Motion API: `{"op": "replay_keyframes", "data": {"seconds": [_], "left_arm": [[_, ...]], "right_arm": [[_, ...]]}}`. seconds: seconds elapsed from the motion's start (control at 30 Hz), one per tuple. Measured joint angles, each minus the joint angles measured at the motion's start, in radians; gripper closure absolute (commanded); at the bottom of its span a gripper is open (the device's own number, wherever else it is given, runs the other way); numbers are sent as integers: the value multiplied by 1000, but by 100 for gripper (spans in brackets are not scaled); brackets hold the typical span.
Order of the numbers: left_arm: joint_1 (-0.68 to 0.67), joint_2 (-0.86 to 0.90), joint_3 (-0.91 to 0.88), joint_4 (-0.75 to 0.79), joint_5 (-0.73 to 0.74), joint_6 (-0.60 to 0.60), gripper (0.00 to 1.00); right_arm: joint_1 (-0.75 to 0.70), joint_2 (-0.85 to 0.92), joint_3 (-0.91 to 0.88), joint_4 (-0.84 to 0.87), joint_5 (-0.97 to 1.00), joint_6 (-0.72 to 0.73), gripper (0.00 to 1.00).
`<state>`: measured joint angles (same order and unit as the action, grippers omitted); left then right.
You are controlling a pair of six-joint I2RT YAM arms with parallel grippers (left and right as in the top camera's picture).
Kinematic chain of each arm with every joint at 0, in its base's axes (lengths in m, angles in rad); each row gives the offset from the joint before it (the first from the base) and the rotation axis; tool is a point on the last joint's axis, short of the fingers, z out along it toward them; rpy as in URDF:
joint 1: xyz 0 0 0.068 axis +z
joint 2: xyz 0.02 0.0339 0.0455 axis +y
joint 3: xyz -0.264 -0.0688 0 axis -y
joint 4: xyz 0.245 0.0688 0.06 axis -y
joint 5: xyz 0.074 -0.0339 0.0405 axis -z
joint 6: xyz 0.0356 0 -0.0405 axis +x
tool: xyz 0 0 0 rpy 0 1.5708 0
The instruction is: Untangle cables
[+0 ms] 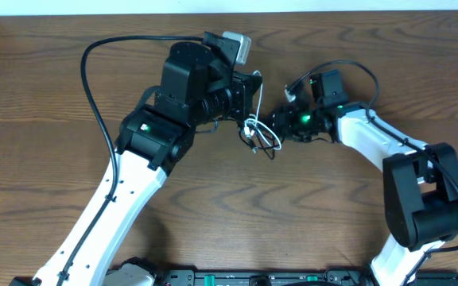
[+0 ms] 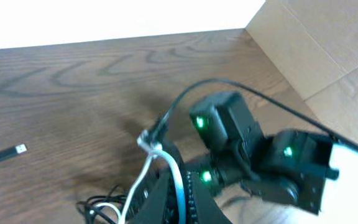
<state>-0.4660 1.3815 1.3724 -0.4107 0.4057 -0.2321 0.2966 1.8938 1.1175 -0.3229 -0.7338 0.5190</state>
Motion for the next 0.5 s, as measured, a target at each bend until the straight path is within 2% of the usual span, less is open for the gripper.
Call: {"op": "replay_keyframes", "data": {"seconds": [0.3,0.5], "left_arm": [[161,-26,0,53,32,-29,93],[279,-133,0,55,68,-38,93]], "right_arm": [[30,0,0,-164,282,37,57],[9,0,0,-234,407,28,62]]}}
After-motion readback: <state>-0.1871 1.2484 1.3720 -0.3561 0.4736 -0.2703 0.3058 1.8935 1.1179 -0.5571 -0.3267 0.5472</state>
